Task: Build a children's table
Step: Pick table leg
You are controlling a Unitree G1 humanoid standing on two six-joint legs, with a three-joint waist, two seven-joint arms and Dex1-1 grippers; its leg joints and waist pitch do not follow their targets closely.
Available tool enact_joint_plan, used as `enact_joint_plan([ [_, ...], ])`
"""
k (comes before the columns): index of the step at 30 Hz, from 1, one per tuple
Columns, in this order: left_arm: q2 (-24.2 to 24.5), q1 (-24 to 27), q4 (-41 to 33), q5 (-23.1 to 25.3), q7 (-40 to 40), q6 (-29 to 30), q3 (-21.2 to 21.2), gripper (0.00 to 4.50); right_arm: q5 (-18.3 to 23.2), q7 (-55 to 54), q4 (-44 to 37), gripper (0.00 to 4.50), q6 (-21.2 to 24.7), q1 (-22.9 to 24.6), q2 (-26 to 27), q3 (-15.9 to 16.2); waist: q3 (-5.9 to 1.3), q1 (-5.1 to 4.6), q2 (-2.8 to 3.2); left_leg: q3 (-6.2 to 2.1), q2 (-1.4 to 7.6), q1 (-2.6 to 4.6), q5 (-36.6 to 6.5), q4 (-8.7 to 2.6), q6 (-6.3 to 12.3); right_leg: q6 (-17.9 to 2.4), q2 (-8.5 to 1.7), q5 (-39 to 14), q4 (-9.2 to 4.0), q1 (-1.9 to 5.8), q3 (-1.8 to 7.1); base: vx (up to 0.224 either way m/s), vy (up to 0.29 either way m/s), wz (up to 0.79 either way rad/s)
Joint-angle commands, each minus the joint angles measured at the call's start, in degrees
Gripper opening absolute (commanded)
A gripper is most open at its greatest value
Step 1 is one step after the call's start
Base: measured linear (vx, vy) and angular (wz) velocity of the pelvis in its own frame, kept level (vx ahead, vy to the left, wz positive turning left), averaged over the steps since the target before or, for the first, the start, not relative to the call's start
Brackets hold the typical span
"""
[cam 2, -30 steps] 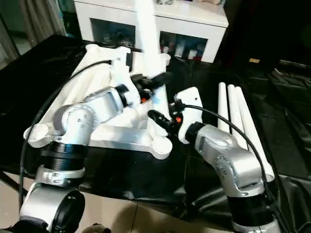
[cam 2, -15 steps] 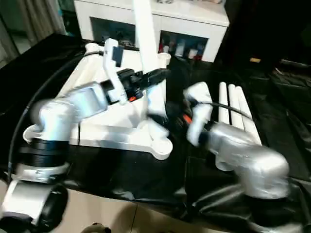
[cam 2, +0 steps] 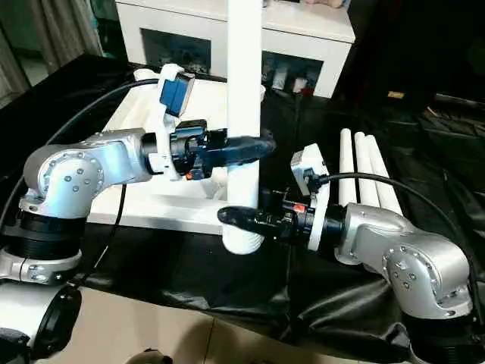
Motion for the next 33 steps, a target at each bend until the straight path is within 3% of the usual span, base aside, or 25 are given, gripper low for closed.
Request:
enact_joint_plan([
  [1, -0.3, -1.2, -2.0, -1.8, -1.7, 0.9, -1.1, 1.90, -0.1, -0.8, 0.0, 2.24, 0.2, -0.3, -0.8, -1.2, -3.98, 0.14, -0.02, -1.03, 2.95, 1.01, -10.8, -4.57, -0.84, -9.5, -4.04, -17.4, -4.43, 2.70, 2.63, 0.000, 0.000, 0.00],
  [2, -0.5, -1.3, -1.7, -1.7, -1.6, 0.8, -1.0, 1.90, 0.1, -0.8, -0.1, 1.99, 0.3, -0.3, -0.9, -1.2, -4.03, 0.13, 0.01, -1.03, 2.95, 1.02, -10.6, -4.55, -0.86, -9.5, -4.06, -17.2, -4.40, 2.73, 2.62, 0.000, 0.000, 0.00],
  [9, -0.7, -1.2, -1.3, -1.1, -0.9, 0.6, -0.6, 1.90, 0.0, -0.7, -0.5, 1.93, -0.1, -0.4, -1.0, -0.9, -3.96, 0.10, -0.24, -0.98, 2.90, 0.94, -10.4, -4.55, -0.73, -9.2, -4.09, -17.9, -4.50, 2.72, 2.64, 0.000, 0.000, 0.00],
  [11, -0.5, -1.0, -1.5, -0.4, -0.8, -0.1, -1.1, 1.90, -1.9, -1.4, -0.5, 1.93, -1.9, -0.8, -0.7, -0.2, -3.95, 0.10, -0.19, -1.00, 2.97, 0.98, -10.6, -4.59, -0.96, -8.9, -4.12, -18.6, -4.57, 2.62, 2.66, 0.000, 0.000, 0.00],
  [12, -0.4, -0.9, -1.6, -0.1, -0.8, -0.4, -1.3, 1.90, -2.0, -1.7, -0.3, 2.49, -2.0, -1.0, -0.5, -0.2, -3.92, 0.08, -0.17, -1.01, 2.98, 0.98, -10.7, -4.61, -1.03, -8.8, -4.10, -18.6, -4.58, 2.59, 2.65, 0.000, 0.000, 0.00],
  [18, -0.1, -0.9, -1.5, 1.8, -1.4, -1.9, -3.1, 1.90, -0.3, -1.8, 0.8, 3.07, -0.5, -2.4, -0.2, -0.8, -4.08, 0.06, -0.31, -0.96, 2.97, 1.07, -10.8, -4.55, -1.05, -8.5, -4.11, -19.4, -4.63, 2.59, 2.67, 0.000, 0.000, 0.00],
  [23, 0.5, -0.5, -2.3, 1.9, -2.5, -2.1, -4.0, 1.90, -0.4, -0.5, 1.1, 3.13, -0.7, -2.9, -0.8, -0.5, -4.27, 0.11, -0.40, -0.90, 2.95, 0.89, -9.2, -4.49, -0.75, -9.0, -4.06, -16.6, -4.25, 2.77, 2.66, 0.000, 0.000, 0.00],
  [33, 1.3, -0.2, -2.9, 2.2, -3.8, -2.7, -4.9, 1.90, 1.1, 1.9, 1.1, 3.13, 1.2, -3.1, -2.6, 0.8, -4.40, 0.26, -0.39, -0.83, 2.93, 0.92, -8.8, -4.31, -0.54, -9.3, -4.13, -16.9, -4.23, 2.90, 2.63, 0.000, 0.000, 0.00],
])
